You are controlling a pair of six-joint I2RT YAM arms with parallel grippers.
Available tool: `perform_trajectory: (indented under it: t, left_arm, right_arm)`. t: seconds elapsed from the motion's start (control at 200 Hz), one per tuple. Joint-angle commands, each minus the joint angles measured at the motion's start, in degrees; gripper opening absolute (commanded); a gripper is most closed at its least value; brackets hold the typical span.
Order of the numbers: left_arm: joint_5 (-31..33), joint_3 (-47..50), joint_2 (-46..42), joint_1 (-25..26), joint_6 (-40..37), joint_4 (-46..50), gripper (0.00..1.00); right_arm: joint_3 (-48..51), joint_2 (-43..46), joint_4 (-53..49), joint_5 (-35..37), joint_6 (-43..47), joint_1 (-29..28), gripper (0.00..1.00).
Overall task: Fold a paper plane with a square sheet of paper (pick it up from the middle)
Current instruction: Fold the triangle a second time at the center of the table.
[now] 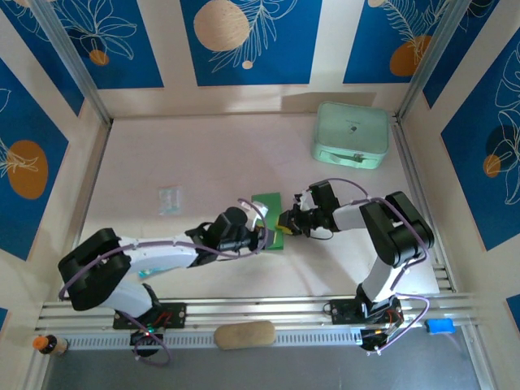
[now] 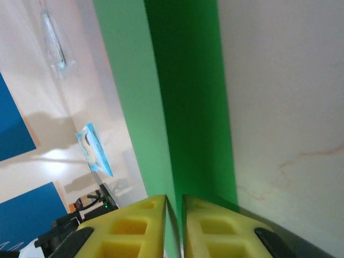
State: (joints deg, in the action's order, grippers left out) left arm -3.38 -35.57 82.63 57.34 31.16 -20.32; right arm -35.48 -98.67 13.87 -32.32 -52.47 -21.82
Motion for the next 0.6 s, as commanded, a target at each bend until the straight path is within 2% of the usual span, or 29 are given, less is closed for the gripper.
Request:
perform_trajectory:
  t: [0.0,0.12,0.29,0.385,0.595]
  left_arm:
    - [7.54,-2.04,1.66,3.53,-8.80,1.72,0.35]
    - [13.11,-4.81,3.63,7.23,-16.07,6.70,0.40]
    - [20.98,-7.87,6.75,11.95,-24.19,11.19,0.49]
    - [22.94,-9.69,8.70,13.76,-28.12,13.06,0.53]
    - [33.70,-15.30,14.23,16.41,-32.05,19.23,0.56]
  right_arm:
    - [-1.84,-0.90,-1.24,-3.34,1.69,0.09,0.12]
    - [-1.96,-0.71,-2.11,-2.88,1.61,0.11,0.08]
    - [-2.36,-0.03,-3.18,-2.93,0.83,0.28,0.07]
    - [-2.98,-0.22,-4.59,-2.84,1.04,0.29,0.07]
    - [-3.08,-0.01,-5.45,-2.84,1.16,0.29,0.07]
